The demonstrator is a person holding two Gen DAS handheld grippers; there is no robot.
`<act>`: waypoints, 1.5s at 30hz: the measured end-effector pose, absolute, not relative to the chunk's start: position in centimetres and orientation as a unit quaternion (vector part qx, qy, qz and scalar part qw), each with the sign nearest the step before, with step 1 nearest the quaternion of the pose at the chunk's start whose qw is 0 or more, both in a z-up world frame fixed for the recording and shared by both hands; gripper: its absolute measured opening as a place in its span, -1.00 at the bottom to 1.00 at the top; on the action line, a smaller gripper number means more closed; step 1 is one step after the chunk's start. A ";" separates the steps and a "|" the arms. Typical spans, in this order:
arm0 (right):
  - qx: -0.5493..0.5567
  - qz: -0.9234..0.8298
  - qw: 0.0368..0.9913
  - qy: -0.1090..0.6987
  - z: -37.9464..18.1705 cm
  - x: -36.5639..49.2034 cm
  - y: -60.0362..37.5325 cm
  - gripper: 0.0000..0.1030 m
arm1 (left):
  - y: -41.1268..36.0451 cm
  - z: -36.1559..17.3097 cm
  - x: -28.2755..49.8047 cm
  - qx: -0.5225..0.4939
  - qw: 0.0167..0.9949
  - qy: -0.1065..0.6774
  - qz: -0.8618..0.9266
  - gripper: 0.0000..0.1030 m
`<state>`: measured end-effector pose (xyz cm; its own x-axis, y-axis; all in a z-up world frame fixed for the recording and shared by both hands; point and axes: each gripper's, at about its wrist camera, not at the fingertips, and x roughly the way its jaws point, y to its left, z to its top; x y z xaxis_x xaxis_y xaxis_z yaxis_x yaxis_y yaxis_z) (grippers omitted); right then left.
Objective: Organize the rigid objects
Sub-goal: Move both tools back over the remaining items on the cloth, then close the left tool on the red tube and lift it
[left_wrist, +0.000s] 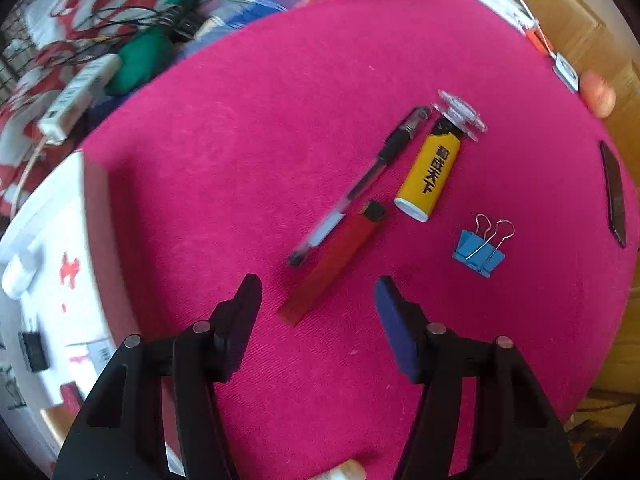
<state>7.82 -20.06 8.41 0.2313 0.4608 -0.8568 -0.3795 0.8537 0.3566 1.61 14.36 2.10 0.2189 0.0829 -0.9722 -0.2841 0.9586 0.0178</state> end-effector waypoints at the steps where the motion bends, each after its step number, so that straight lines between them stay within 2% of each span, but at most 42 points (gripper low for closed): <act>1: 0.040 0.262 0.782 0.564 8.0 8.3 -20.7 1.00 | 14.1 1.7 1.9 -0.079 0.773 0.619 0.113 -0.02; 5: 0.053 0.253 0.777 0.574 7.4 9.6 -21.8 1.00 | 12.1 1.4 1.9 -0.055 0.770 0.630 0.086 -0.16; 14: 0.021 0.292 0.766 0.573 7.5 10.5 -20.2 1.00 | 12.3 1.5 4.3 -0.069 0.774 0.622 0.098 -0.16; 16: 0.004 0.305 0.762 0.571 7.5 10.4 -19.4 1.00 | 12.3 1.6 4.4 -0.065 0.778 0.618 0.093 -0.42; 17: -0.002 0.309 0.761 0.570 7.6 10.4 -19.1 1.00 | 12.4 1.6 4.3 -0.069 0.780 0.616 0.089 -0.78; 26: -0.090 0.395 0.733 0.547 7.7 9.8 -11.7 1.00 | 13.1 2.3 0.9 -0.143 0.786 0.591 0.112 -0.78; 31: -0.113 0.422 0.711 0.551 6.7 10.0 -6.3 1.00 | 13.8 4.7 -2.5 -0.188 0.795 0.561 0.131 -0.78; 35: -0.186 0.466 0.697 0.512 6.0 7.8 -2.3 0.99 | 14.2 6.5 -5.1 -0.207 0.800 0.544 0.145 -0.78; 36: -0.207 0.475 0.692 0.503 5.6 7.1 -1.4 0.97 | 14.3 7.0 -5.9 -0.212 0.801 0.539 0.150 -0.78; 39: -0.246 0.489 0.671 0.499 4.2 5.8 1.0 0.63 | 14.3 8.0 -7.6 -0.224 0.804 0.527 0.163 -0.78; 41: -0.270 0.487 0.662 0.502 2.9 5.3 2.3 0.54 | 14.3 8.4 -8.2 -0.229 0.803 0.522 0.172 -0.78; 45: -0.315 0.475 0.662 0.486 1.7 4.5 4.0 0.22 | 14.6 8.9 -9.4 -0.235 0.805 0.514 0.183 -0.78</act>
